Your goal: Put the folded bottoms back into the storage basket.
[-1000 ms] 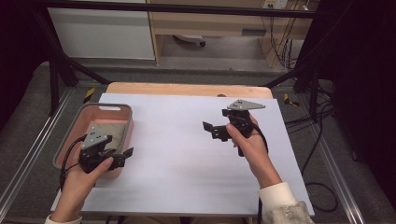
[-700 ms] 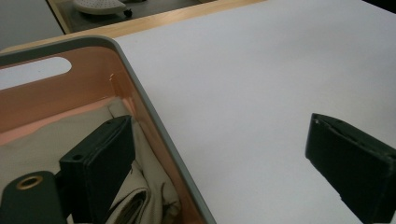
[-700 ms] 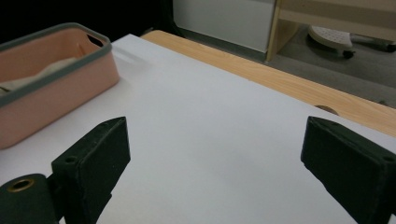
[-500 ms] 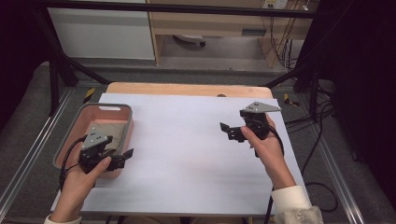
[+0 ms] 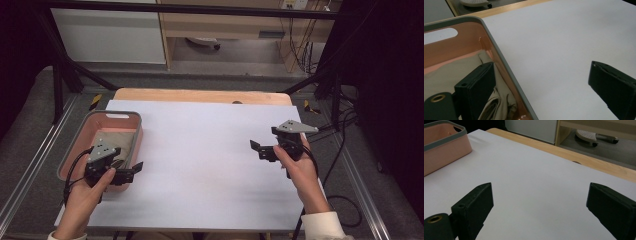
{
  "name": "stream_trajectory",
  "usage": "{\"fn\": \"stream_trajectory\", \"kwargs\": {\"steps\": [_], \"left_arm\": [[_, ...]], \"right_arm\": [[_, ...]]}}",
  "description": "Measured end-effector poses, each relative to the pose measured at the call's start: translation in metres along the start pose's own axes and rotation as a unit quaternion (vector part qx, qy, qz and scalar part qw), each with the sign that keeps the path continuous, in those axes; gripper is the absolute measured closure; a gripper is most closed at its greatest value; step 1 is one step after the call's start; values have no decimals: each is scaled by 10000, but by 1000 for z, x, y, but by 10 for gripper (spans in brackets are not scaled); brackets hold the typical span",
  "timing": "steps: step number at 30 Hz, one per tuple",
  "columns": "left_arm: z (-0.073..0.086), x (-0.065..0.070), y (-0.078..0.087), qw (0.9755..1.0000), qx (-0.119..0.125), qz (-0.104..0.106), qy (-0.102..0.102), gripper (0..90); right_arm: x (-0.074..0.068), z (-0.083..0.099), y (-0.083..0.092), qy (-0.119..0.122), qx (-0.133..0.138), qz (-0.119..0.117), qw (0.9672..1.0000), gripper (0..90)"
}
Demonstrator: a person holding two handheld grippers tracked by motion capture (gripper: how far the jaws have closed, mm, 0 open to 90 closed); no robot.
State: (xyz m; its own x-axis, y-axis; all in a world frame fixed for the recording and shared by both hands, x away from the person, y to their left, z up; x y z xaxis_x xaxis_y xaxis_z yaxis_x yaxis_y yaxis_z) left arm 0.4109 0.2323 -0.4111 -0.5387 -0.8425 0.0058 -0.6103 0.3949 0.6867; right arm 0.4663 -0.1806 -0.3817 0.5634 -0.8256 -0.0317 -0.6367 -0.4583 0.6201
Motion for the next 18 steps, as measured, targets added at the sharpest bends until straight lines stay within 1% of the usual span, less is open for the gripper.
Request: {"fn": "stream_trajectory", "kwargs": {"steps": [3, 4, 6, 7, 9, 10, 11, 18], "left_arm": [[1, -1, 0, 10000, 1, 14, 33, 78], [1, -1, 0, 10000, -8, -4, 15, 78], [2, 0, -1, 10000, 2, 41, 31, 78], [3, 0, -1, 10000, 11, 18, 20, 78], [4, 1, -2, 10000, -5, 54, 12, 78], [4, 1, -2, 10000, 9, 29, 4, 79], [4, 2, -3, 10000, 18, 65, 7, 79], [6, 4, -3, 10000, 41, 86, -24, 79]], "right_arm": [[6, 12, 3, -127, 50, 47, 9999, 81], [7, 14, 4, -155, 67, 45, 9998, 82], [11, 23, 5, -253, 110, 56, 9996, 81], [12, 27, 6, -307, 132, 57, 9994, 82], [15, 35, 7, -387, 162, 56, 9991, 81], [16, 40, 8, -423, 178, 66, 9989, 81], [17, 44, 8, -470, 205, 72, 9987, 81], [20, 74, 10, -765, 261, 60, 9967, 76]]}}
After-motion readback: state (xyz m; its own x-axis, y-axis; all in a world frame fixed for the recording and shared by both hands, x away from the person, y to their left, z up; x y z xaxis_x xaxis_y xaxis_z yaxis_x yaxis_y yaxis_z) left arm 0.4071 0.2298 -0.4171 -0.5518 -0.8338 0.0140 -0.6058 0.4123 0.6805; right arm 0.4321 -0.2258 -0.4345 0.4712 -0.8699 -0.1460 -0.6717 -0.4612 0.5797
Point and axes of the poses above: each handheld gripper's, and its own axes: y roughly backward along the jaws, z roughly out of its underside, x roughly to its right, the point moved 9 cm from there along -y, roughly forward along the jaws, and after that the axes turned 11 degrees about -x, right-handed, at the moved point
